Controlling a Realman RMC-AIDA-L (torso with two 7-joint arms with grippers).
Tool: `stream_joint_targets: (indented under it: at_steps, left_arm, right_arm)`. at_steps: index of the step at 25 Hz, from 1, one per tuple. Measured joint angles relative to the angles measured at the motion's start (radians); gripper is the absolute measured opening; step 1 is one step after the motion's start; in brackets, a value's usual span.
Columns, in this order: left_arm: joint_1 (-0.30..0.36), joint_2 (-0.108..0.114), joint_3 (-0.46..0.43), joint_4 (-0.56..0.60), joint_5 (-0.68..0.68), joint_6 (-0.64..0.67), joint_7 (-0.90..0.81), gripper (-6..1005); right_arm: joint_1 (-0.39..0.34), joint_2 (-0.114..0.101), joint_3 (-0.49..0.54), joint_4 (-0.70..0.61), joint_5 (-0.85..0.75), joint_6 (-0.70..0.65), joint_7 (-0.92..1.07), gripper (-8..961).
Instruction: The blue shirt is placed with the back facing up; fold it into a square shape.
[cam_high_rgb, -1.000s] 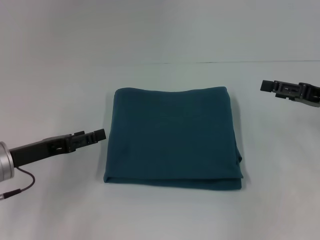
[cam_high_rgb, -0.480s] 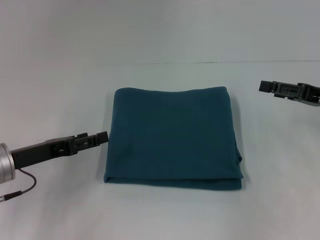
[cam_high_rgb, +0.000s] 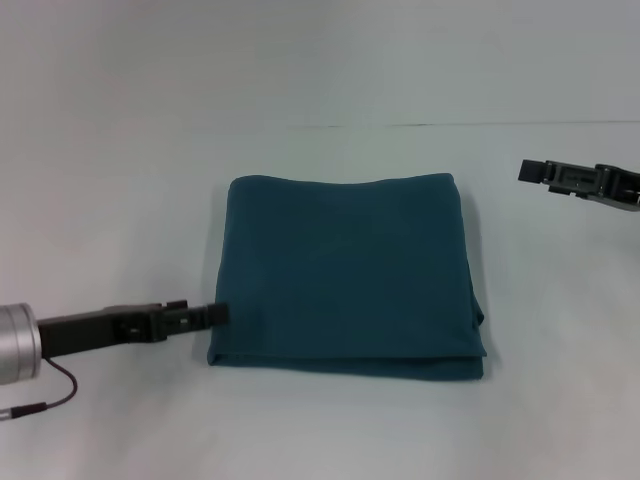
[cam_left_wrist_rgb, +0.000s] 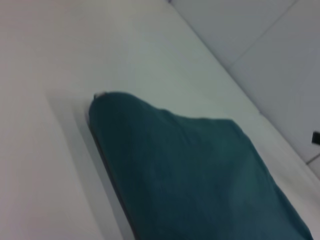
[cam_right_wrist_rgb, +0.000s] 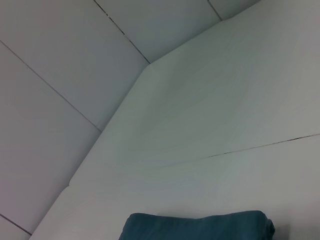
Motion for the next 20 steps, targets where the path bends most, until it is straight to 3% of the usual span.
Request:
stream_joint_targets:
  at_steps: [15, 20]
  left_arm:
    - [-0.008, -0.006, 0.052, -0.007, 0.021, -0.028, -0.002, 939]
    - [-0.028, -0.009, 0.052, -0.011, 0.022, -0.099, -0.003, 940]
  right_arm:
    - [0.002, 0.000, 0.000, 0.000, 0.002, 0.002, 0.005, 924]
    - [0.002, 0.000, 0.000, 0.000, 0.004, -0.003, 0.007, 925]
